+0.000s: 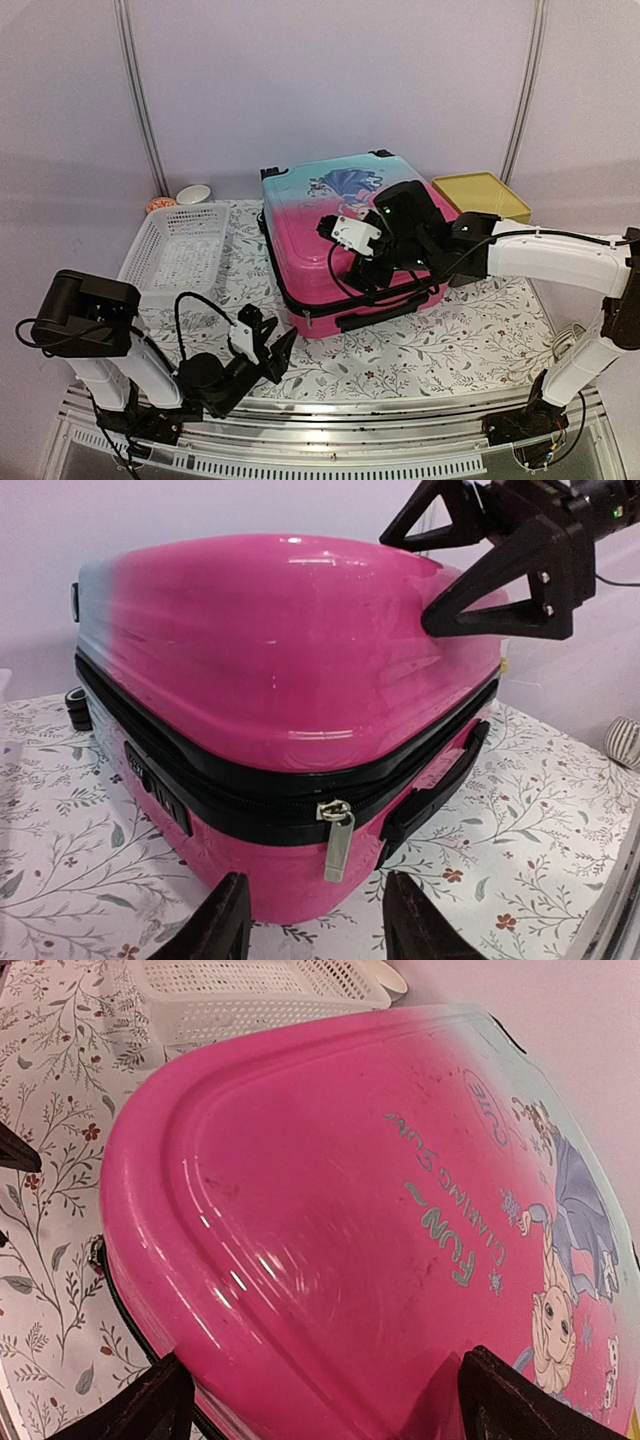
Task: Open, take out, and arrange the luggage
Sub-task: Adjust the luggage at the center of the board.
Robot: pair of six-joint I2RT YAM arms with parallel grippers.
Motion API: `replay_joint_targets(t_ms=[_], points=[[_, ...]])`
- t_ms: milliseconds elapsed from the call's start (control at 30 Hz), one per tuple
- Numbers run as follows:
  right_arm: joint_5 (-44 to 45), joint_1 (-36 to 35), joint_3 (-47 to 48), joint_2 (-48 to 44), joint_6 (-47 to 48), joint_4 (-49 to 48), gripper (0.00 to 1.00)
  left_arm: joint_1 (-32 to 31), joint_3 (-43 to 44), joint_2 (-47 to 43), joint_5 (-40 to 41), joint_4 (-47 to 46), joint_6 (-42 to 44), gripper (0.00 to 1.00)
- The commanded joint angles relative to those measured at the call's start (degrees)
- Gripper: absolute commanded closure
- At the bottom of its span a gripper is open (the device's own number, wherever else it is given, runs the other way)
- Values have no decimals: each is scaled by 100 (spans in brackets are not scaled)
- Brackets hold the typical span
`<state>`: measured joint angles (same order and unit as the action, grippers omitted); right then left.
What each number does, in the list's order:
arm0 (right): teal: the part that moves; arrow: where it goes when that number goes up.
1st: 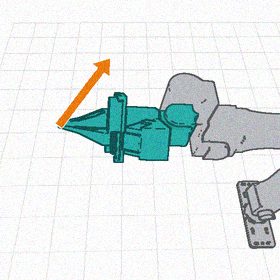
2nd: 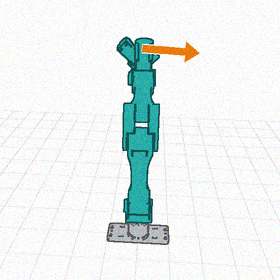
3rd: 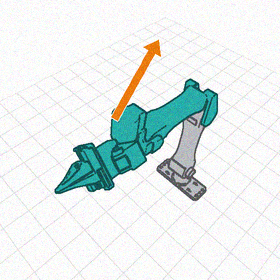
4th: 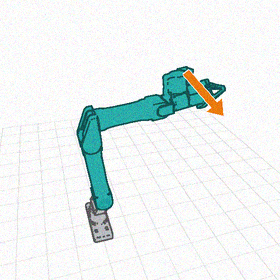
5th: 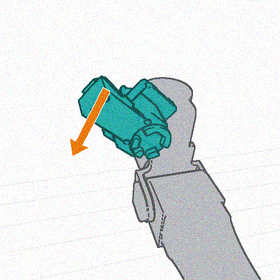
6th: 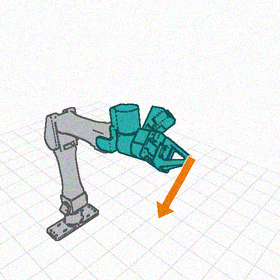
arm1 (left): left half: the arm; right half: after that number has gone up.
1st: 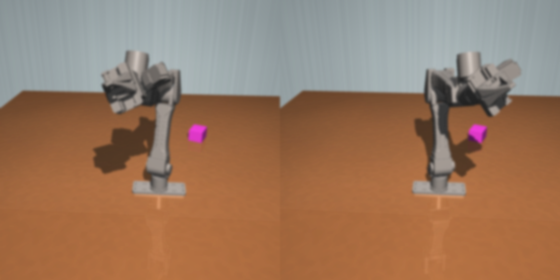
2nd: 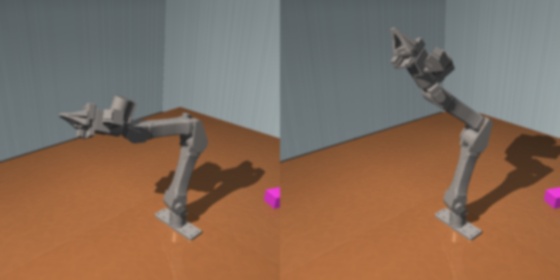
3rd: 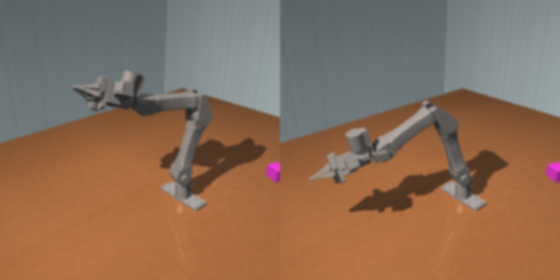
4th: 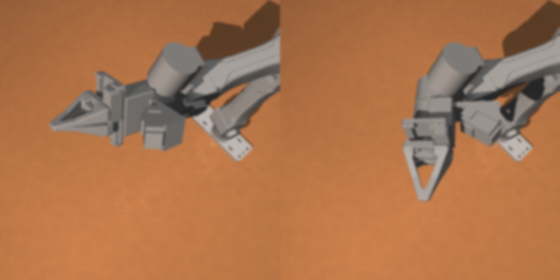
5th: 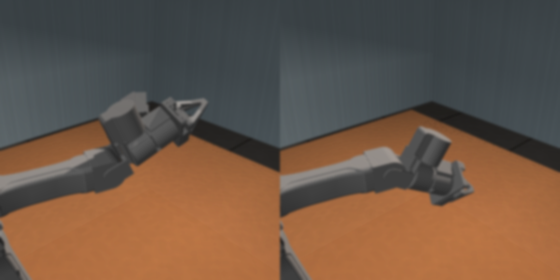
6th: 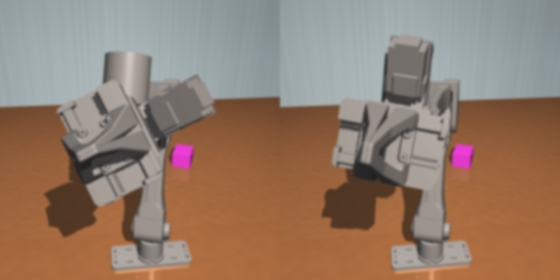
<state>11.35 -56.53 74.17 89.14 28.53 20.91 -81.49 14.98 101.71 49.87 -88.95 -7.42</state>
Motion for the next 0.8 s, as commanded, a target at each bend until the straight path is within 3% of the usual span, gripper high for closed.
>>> replay_joint_targets(t_ms=[0,267,467,767], points=[[158,25,338,361,-55,-909,9,-68,-171,56,298,-480,-101,53],[-282,11,457,425,-182,-1011,10,-63,-220,64,338,-467,-57,53],[-988,94,362,-185,-601,-1211,6,-68,-176,104,313,-441,27,53],[-1400,1039,238,-727,-1801,-1212,3,-83,221,224,235,8,211,50]])
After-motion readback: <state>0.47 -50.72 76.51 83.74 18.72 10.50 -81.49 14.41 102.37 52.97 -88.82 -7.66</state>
